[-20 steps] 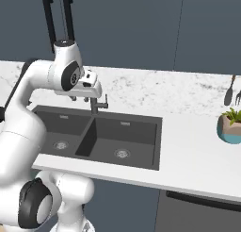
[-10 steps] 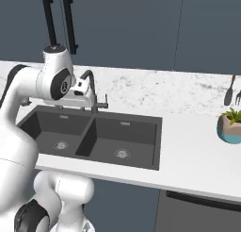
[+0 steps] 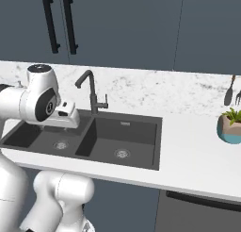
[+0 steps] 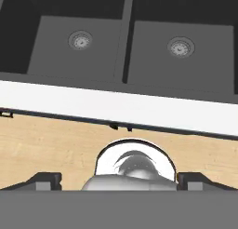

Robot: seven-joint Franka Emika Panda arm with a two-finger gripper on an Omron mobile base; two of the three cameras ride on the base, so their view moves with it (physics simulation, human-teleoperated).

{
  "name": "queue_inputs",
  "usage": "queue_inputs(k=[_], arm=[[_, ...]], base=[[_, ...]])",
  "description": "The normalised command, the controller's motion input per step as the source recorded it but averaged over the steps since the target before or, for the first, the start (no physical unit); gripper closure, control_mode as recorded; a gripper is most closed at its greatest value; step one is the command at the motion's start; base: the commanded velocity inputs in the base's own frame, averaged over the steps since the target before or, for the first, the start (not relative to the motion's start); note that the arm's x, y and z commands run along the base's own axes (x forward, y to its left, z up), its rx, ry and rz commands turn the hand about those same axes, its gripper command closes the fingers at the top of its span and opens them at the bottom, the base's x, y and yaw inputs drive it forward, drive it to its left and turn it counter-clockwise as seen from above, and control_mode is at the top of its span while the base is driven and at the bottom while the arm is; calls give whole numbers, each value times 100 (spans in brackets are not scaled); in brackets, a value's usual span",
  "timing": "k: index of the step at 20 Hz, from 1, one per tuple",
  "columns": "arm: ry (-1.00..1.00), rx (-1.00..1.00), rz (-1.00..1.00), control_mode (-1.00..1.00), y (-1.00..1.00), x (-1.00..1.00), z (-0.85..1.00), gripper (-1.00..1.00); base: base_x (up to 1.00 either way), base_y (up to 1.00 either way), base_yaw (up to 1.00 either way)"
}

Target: Pick the pan and sponge and place them into the sink. Then turn on the water.

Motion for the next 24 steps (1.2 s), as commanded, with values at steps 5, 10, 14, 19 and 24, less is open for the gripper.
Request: queue_inputs(k=[5, 10, 14, 19, 24], arm=[[0, 0, 1, -100, 77, -41, -4, -100], [0, 0, 0, -100, 100, -2, 0, -100], [1, 0, 0, -100, 100, 0, 0, -100], [2, 0, 1, -100, 100, 1, 0, -100], [0, 0, 4, -100, 100, 1, 0, -100]], base=[[0, 0, 0], [0, 0, 0], [0, 0, 0], [0, 0, 0], [0, 0, 0]])
